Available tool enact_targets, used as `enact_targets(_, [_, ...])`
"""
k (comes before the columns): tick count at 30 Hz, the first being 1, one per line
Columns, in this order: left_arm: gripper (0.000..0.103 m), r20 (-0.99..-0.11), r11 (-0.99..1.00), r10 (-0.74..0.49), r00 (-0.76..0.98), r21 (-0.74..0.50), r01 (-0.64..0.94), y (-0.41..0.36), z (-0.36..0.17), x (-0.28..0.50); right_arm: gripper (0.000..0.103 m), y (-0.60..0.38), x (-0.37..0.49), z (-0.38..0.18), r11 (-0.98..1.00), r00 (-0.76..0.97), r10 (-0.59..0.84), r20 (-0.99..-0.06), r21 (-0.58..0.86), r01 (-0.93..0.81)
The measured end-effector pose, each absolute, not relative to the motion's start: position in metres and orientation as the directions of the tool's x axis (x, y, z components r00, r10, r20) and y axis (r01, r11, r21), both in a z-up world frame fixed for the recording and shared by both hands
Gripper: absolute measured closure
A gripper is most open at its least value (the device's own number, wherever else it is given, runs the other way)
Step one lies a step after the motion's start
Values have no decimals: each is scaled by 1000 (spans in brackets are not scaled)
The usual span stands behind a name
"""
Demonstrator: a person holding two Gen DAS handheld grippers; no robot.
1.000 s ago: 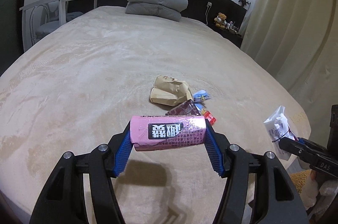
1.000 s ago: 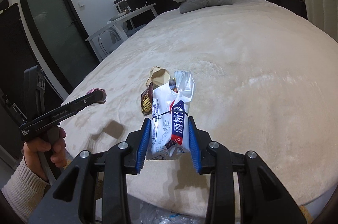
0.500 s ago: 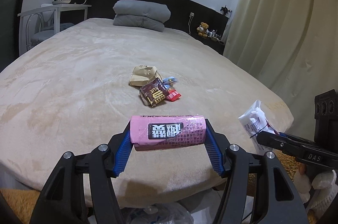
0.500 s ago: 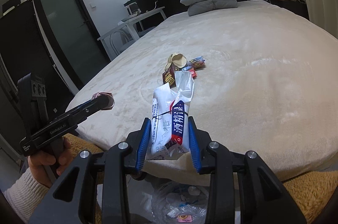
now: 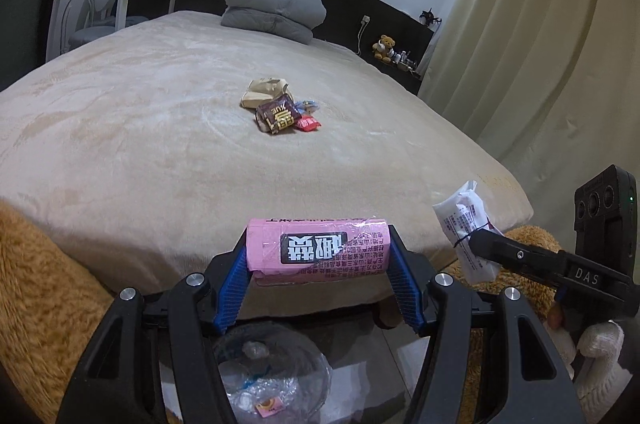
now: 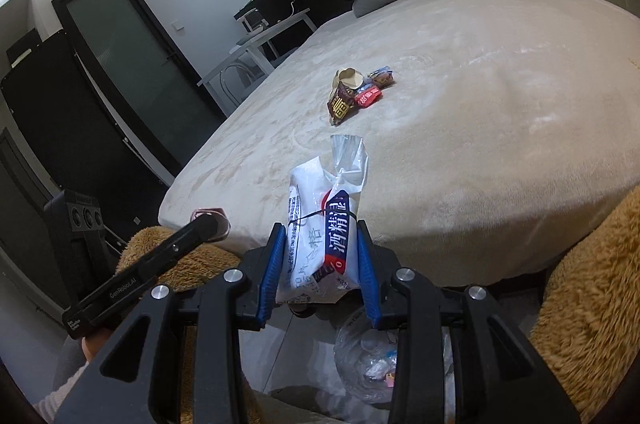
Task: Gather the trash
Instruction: 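Carry the pink carton and white wrapper down to the floor trash bag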
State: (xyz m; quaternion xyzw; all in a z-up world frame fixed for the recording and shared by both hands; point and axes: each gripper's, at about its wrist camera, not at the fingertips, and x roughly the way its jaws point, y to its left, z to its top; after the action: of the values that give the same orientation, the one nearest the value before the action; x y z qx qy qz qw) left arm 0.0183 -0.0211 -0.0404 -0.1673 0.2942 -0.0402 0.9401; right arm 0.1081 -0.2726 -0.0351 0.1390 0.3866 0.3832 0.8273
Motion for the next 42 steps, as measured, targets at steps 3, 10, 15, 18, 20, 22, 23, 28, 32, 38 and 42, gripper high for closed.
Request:
enact_targets(3, [42, -552, 933, -187, 812, -360, -30, -23, -46, 11, 67, -272, 107, -41, 661, 382, 747, -544, 551, -509])
enact_targets(10, [42, -644, 903, -248, 723, -425, -69, -25, -74, 16, 67, -260, 104, -67, 663, 287, 741, -607, 595, -455])
enact_targets(15, [42, -719, 891, -278, 638, -440, -108, -26, -99, 30, 67, -254, 113, -91, 689, 209, 713, -670, 612, -389])
enact_targets(18, [42, -768, 888, -290, 571, -439, -140, -25, -119, 39, 67, -250, 119, -106, 704, 155, 693, -704, 616, -354])
enact_targets(20, [42, -793, 886, -302, 529, -439, -152, -25, -130, 45, 67, -246, 124, -118, 720, 113, 673, -731, 613, -324])
enact_targets(22, [42, -814, 884, -314, 489, -439, -163, -26, -140, 51, 67, -243, 128, -129, 739, 76, 650, -756, 605, -298])
enact_targets(23, [42, -825, 883, -318, 467, -438, -172, -26, -146, 54, 67, -242, 131, -135, 746, 59, 640, -766, 601, -287])
enact_targets(28, [42, -860, 868, -355, 367, -449, -213, -28, -172, 64, 67, -236, 139, -159, 780, -18, 594, -804, 581, -231])
enact_targets(32, [42, -881, 873, -358, 308, -433, -224, -32, -185, 70, 67, -235, 145, -172, 805, -59, 560, -827, 559, -199])
enact_targets(38, [42, -903, 880, -361, 235, -413, -236, -35, -201, 77, 67, -233, 149, -193, 834, -123, 515, -848, 529, -154])
enact_targets(42, [42, -917, 885, -351, 188, -390, -254, -34, -212, 81, 67, -231, 154, -207, 853, -162, 487, -858, 508, -124])
